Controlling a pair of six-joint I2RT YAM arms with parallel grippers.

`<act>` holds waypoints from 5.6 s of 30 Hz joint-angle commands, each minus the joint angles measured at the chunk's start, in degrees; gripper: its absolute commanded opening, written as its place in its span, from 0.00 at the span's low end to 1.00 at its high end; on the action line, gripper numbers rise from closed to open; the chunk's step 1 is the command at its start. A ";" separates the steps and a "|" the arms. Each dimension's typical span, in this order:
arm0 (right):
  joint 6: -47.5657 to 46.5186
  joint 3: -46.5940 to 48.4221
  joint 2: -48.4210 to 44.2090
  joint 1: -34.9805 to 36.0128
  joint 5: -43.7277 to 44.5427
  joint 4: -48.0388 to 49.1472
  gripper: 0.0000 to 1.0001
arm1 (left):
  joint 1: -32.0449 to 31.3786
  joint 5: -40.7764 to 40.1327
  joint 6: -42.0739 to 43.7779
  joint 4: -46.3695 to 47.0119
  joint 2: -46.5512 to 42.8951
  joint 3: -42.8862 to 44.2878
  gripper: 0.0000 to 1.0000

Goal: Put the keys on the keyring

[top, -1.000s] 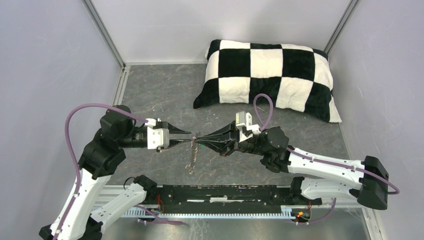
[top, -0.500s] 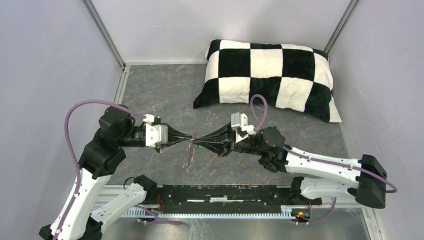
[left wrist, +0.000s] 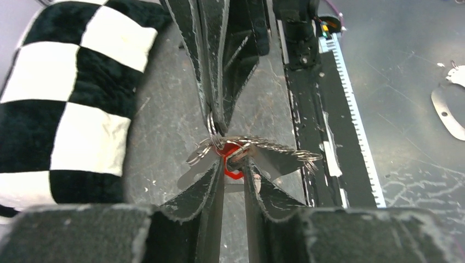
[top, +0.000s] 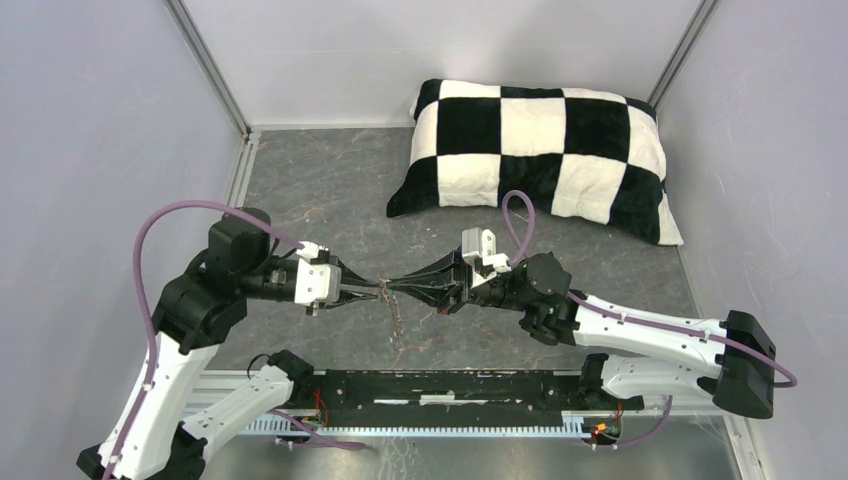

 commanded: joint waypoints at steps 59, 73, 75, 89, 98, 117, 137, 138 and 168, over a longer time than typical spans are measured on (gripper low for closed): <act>-19.59 27.95 5.77 -1.95 -4.85 -47.20 0.33 | -0.14 -4.37 5.00 4.94 3.29 1.17 0.02; -19.57 28.24 6.47 -1.92 -1.27 -46.65 0.01 | -0.10 -2.34 8.11 0.30 4.21 2.87 0.02; -19.09 26.99 5.75 -2.00 -0.49 -44.82 0.01 | -0.11 -2.13 8.04 0.20 4.43 2.69 0.15; -3.22 3.85 -2.78 -7.11 1.22 -14.18 0.01 | -0.08 -15.09 -14.65 13.86 2.51 -7.82 0.72; -2.72 -7.78 5.37 -14.07 0.93 -3.68 0.01 | 1.75 -36.90 -25.21 22.47 5.19 -13.20 0.94; -3.39 -18.70 8.18 -24.39 11.15 -11.77 0.59 | 24.38 -31.17 -31.41 36.38 6.79 -22.26 1.00; -5.31 -33.10 -24.78 -27.57 67.95 -25.55 0.98 | 28.79 -31.94 -35.21 62.25 7.58 -42.02 1.00; -7.35 -34.86 -24.88 -27.67 70.18 -22.22 0.98 | 30.19 -31.11 -35.82 65.19 9.08 -43.01 1.00; -20.14 -49.14 16.49 -56.38 46.14 43.43 0.98 | 36.10 -38.07 -42.22 129.50 44.98 -61.68 1.00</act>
